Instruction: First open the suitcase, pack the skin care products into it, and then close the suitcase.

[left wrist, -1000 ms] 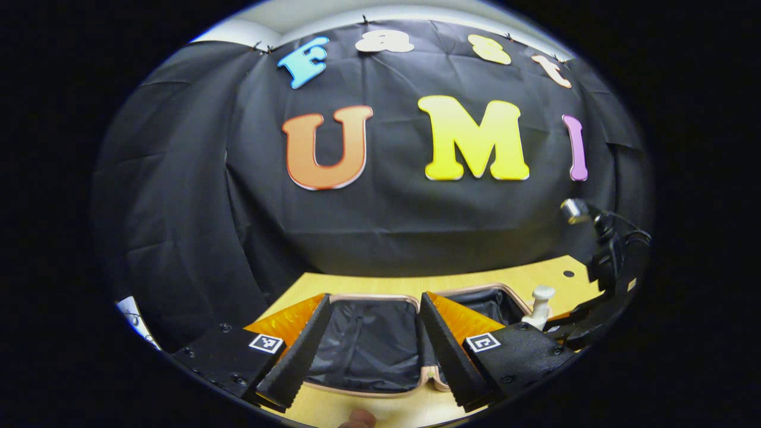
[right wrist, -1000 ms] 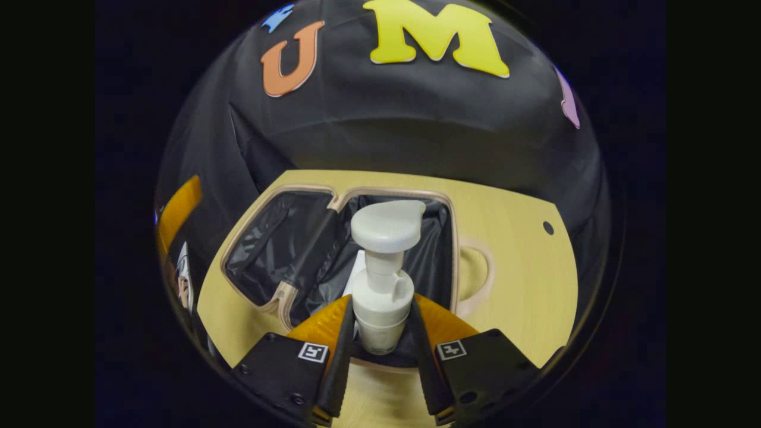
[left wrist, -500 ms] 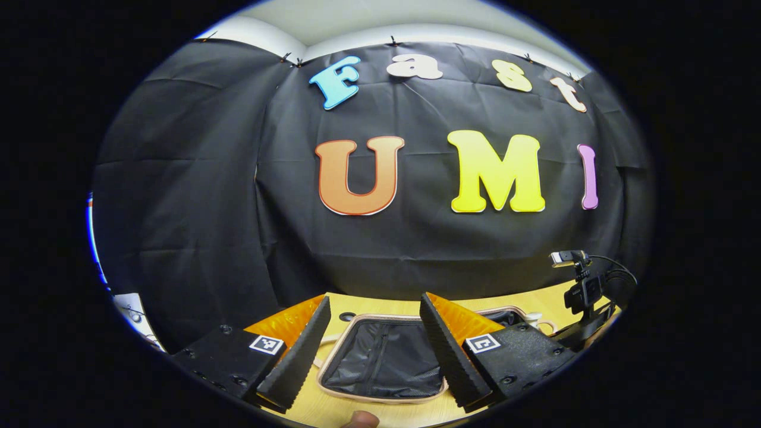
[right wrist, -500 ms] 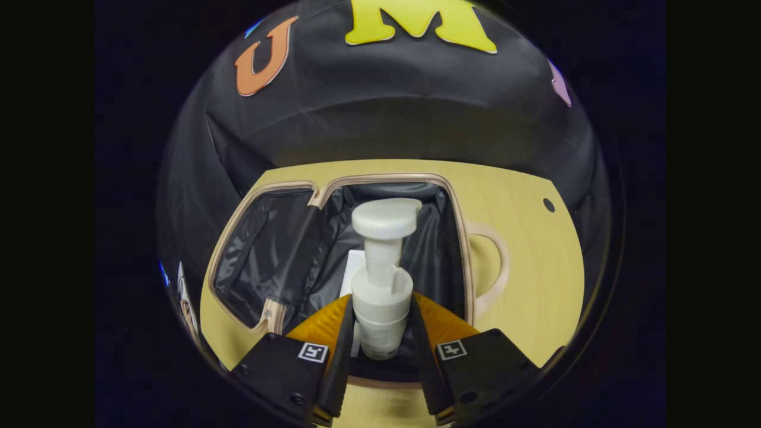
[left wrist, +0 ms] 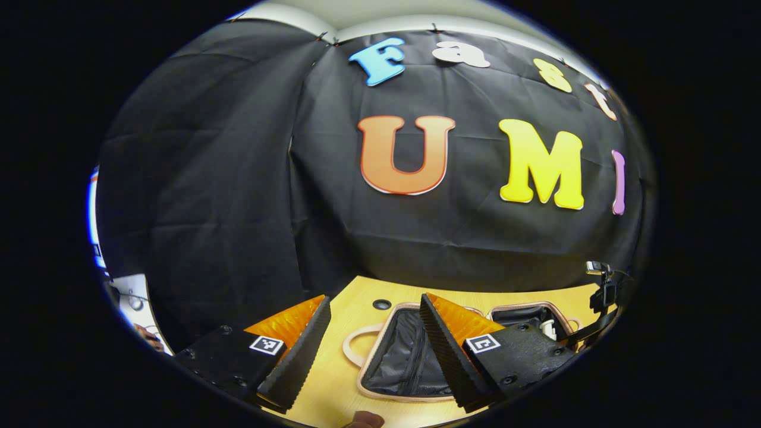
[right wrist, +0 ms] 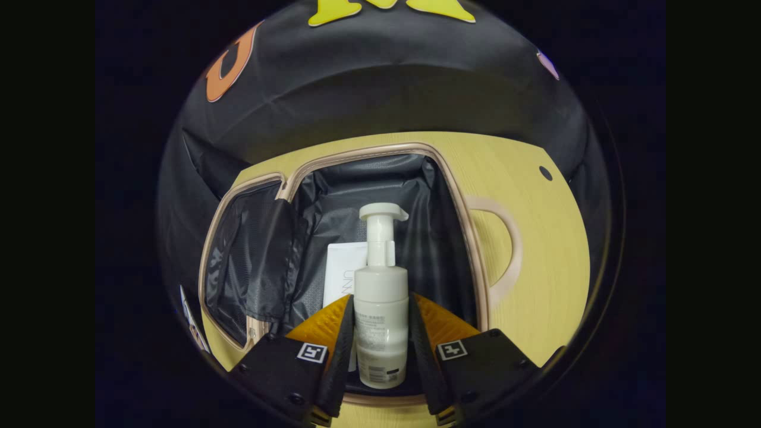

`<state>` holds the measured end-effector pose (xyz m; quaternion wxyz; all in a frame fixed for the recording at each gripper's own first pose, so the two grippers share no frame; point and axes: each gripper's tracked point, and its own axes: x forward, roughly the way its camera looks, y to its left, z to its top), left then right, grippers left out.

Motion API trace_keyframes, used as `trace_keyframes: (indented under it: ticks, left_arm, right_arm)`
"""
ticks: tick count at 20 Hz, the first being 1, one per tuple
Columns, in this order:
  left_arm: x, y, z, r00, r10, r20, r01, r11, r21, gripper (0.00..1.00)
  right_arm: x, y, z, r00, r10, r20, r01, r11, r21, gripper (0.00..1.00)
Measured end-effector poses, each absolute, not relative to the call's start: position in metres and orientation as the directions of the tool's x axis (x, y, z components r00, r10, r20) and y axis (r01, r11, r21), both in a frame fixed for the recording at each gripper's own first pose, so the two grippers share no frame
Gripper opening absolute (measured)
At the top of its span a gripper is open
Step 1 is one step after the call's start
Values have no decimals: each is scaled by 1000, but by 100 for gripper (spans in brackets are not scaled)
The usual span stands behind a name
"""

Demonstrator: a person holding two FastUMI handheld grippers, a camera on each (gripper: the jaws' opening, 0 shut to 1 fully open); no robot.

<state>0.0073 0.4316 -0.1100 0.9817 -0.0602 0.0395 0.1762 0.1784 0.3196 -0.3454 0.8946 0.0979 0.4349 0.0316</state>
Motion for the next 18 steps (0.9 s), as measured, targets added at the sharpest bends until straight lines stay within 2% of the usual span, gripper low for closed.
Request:
trace_keyframes:
  ticks: [2, 5, 10, 11, 12, 14, 15, 17, 18]
  left_arm:
    - [10, 453, -126, 924, 354, -143, -374, 914, -156, 95]
    - [7, 470, -137, 905, 391, -168, -416, 897, -152, 95]
    - [24, 488, -160, 902, 376, -214, -419, 882, -215, 96]
    - [29, 492, -167, 900, 371, -231, -419, 881, -219, 96]
    - [36, 497, -176, 894, 369, -253, -426, 876, -227, 97]
    - [43, 504, -190, 891, 352, -288, -429, 860, -276, 97]
    - [51, 509, -206, 889, 325, -322, -429, 837, -339, 97]
    - [59, 521, -248, 859, 302, -413, -461, 806, -370, 98]
    - [63, 519, -257, 859, 271, -434, -454, 795, -402, 98]
  right_arm:
    - [179, 318, -348, 604, 137, -785, 60, 975, 216, 51]
    - [178, 317, -351, 589, 135, -797, 78, 972, 223, 51]
    - [173, 324, -343, 605, 148, -782, 18, 980, 200, 55]
    - [172, 326, -337, 615, 159, -772, 5, 979, 206, 57]
    - [168, 327, -326, 630, 173, -757, -15, 977, 211, 67]
    - [160, 331, -303, 667, 215, -713, -81, 973, 217, 75]
    - [151, 325, -286, 693, 216, -687, -121, 975, 185, 82]
    - [129, 320, -255, 735, 243, -633, -179, 970, 164, 79]
    - [120, 316, -245, 749, 247, -614, -191, 969, 158, 82]
